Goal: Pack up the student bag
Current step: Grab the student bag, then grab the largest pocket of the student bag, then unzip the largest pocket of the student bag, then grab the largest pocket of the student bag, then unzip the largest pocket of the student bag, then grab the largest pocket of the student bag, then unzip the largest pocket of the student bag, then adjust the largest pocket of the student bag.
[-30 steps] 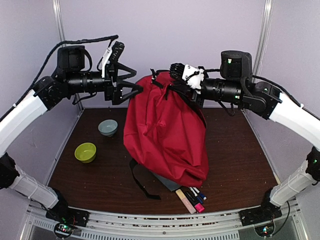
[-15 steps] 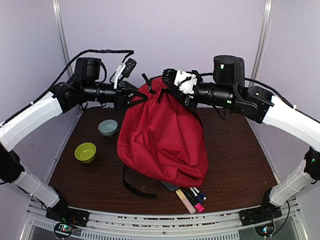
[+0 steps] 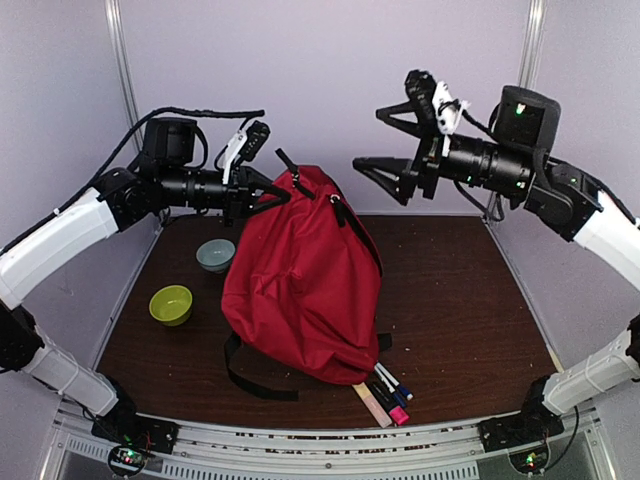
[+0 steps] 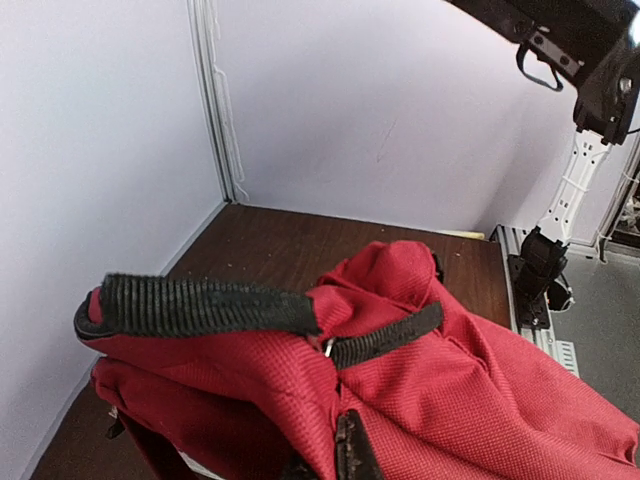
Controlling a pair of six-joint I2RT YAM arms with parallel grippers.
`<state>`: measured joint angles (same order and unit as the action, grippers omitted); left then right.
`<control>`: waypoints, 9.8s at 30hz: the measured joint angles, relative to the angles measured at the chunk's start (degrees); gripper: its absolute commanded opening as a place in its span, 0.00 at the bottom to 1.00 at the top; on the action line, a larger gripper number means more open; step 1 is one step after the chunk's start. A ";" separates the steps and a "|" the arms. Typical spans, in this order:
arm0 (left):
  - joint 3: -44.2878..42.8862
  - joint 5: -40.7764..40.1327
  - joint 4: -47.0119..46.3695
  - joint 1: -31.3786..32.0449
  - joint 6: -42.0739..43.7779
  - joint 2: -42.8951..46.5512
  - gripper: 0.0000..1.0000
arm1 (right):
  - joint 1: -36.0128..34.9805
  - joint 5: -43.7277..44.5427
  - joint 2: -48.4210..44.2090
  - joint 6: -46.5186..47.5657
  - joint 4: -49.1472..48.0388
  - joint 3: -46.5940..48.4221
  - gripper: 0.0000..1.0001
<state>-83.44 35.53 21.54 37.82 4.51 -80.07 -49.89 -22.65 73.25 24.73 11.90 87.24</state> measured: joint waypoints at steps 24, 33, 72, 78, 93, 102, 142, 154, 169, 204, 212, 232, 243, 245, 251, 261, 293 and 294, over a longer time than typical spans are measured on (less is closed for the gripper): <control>-5.09 1.36 3.17 1.09 9.97 -1.03 0.00 | 2.75 -16.17 30.05 -34.60 0.00 26.49 0.59; -5.20 1.29 3.45 1.18 10.69 -1.36 0.00 | 2.27 -20.00 31.58 -35.98 1.60 28.85 0.00; -1.44 6.47 1.90 1.16 15.85 5.07 0.84 | 21.31 -5.51 17.75 -46.14 -4.48 26.69 0.00; -19.87 2.34 -0.46 0.90 6.12 -1.22 0.80 | 21.22 -14.12 18.14 -47.82 -8.92 29.66 0.00; -39.28 -10.14 -0.55 1.14 -6.34 -28.79 0.81 | 20.68 -19.17 18.78 -45.70 -8.28 20.09 0.00; -37.13 -3.65 -1.05 3.02 -5.97 -29.22 0.98 | 20.33 -19.30 18.78 -44.94 -8.79 15.56 0.00; -13.00 -23.98 -12.81 7.76 5.81 -13.25 0.00 | 47.28 -8.74 0.59 -53.44 -12.17 -11.10 0.00; -5.81 -7.54 -13.11 8.68 10.08 -11.04 0.67 | 39.26 -14.45 7.04 -47.36 -7.85 9.70 0.00; -24.85 -10.60 -13.22 8.79 3.19 -17.90 0.98 | 30.51 -28.92 6.73 -38.29 -10.05 6.45 0.00; -26.21 -9.86 -4.20 11.43 9.25 -29.92 0.00 | 25.83 -23.50 3.69 -36.89 -7.91 -0.07 0.00; -17.07 -15.82 -11.45 12.83 6.51 -21.18 0.00 | 27.71 -15.37 -1.60 -37.42 -4.74 -4.37 0.00; -9.60 -19.06 -14.71 13.51 5.92 -15.06 0.00 | 40.72 -21.49 0.39 -51.93 -11.21 -15.26 0.00; -16.26 -30.45 -15.52 9.46 -3.02 -17.05 0.00 | 44.24 -22.21 0.50 -53.70 -14.82 -13.25 1.00; -16.26 -31.76 -15.93 8.83 -3.87 -17.11 0.00 | 44.13 -22.53 -2.01 -54.12 -16.59 -16.26 1.00; -16.26 -33.83 -16.15 8.22 -5.16 -17.90 0.00 | 41.13 -23.45 -14.47 -57.77 -26.56 -37.94 1.00; -16.20 -34.71 -17.05 7.54 -5.46 -17.99 0.00 | 16.06 -5.33 -26.71 -44.30 -19.82 -52.48 1.00; 19.93 -33.99 -22.34 2.56 -9.55 16.63 0.28 | 13.66 11.72 8.33 -19.96 1.68 8.44 0.00; 22.38 -33.11 -22.12 2.80 -9.40 18.60 0.43 | 13.33 10.75 10.01 -19.34 2.60 9.62 0.00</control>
<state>-61.06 2.42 -0.58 40.62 -4.89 -61.47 -36.56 -11.90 83.26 5.39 14.50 96.86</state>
